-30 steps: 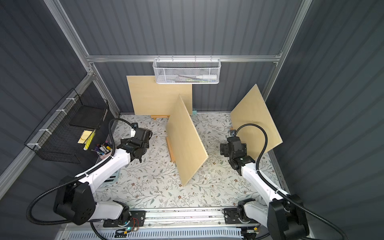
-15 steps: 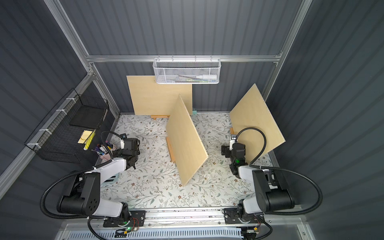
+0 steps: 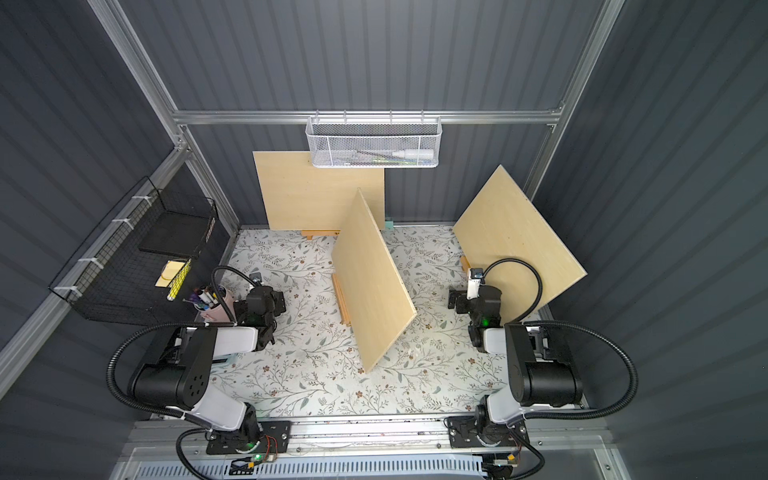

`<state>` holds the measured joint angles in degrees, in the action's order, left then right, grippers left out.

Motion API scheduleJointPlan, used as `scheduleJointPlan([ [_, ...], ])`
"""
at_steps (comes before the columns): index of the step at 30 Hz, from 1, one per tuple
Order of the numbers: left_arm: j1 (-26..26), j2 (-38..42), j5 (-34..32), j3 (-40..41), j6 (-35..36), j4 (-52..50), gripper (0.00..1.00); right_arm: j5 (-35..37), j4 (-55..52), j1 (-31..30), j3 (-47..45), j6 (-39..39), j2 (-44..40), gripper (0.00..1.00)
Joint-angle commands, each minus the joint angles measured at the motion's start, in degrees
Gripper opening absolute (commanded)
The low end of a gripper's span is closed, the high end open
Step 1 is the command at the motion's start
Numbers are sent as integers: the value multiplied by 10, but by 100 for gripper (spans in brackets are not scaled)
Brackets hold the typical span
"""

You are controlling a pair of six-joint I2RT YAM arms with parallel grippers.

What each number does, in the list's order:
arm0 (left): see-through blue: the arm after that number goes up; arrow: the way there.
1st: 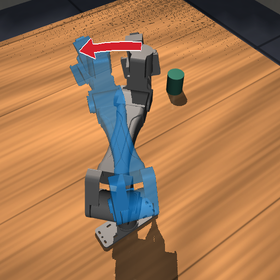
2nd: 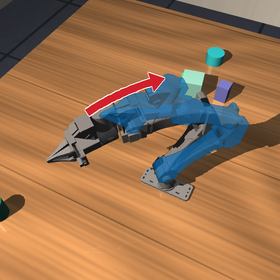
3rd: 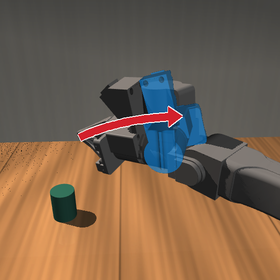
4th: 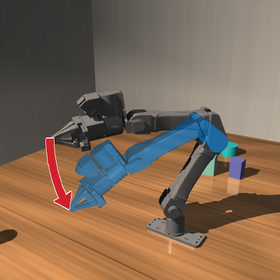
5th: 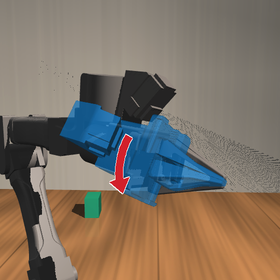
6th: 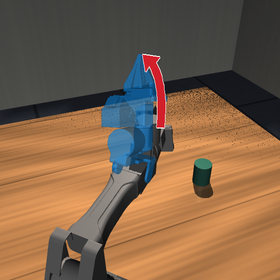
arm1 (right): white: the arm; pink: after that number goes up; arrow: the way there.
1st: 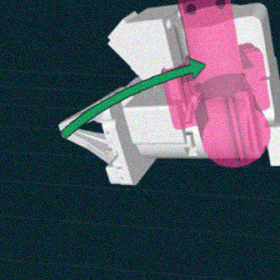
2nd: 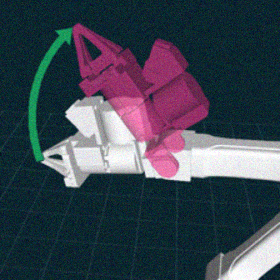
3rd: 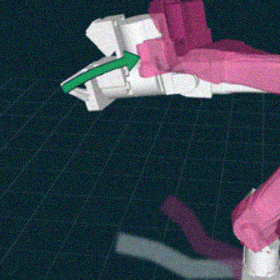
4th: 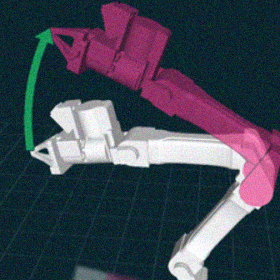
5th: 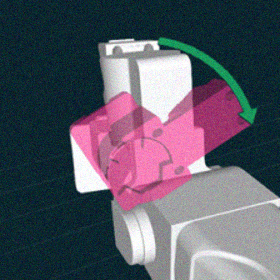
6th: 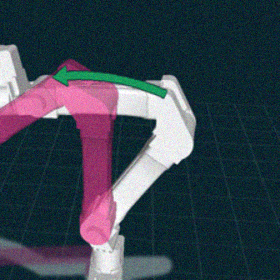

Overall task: Assemble the easel
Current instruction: Reset both arms

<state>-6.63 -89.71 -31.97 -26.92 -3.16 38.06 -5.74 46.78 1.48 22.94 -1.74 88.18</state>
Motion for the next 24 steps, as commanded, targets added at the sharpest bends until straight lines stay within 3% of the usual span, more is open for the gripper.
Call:
scheduleJointPlan([
  [1,8,4,108,78,13,186,99,-10,11,0,4,3,-5,99],
  [2,8,-33,138,100,26,274,100,-10,12,1,4,3,-4,99],
  [4,8,-105,121,63,40,315,100,-11,11,1,4,3,-5,99],
  [5,10,-79,128,14,20,160,100,-11,12,1,4,3,-4,99],
  [6,13,-80,137,-7,21,102,100,-11,11,1,4,3,-5,99],
  [7,17,-98,149,18,35,208,100,-12,12,1,4,3,-4,99],
  [9,20,-80,139,3,14,133,100,-11,11,1,4,3,-5,99],
  [10,20,-94,138,11,25,185,100,-11,12,0,5,3,-4,99],
  [12,20,-81,139,3,15,135,100,-11,11,1,5,2,-4,99],
  [13,20,-93,138,9,23,175,100,-11,10,1,5,2,-3,99],
  [15,20,-83,137,2,16,138,100,-12,6,1,9,2,-1,99],
  [22,20,-90,137,4,18,156,99,-2,-2,3,15,10,2,99],
  [23,20,-91,138,4,19,160,95,-1,2,3,11,10,-2,99],
  [24,20,-90,137,4,19,157,78,2,7,3,7,10,-5,99],
])
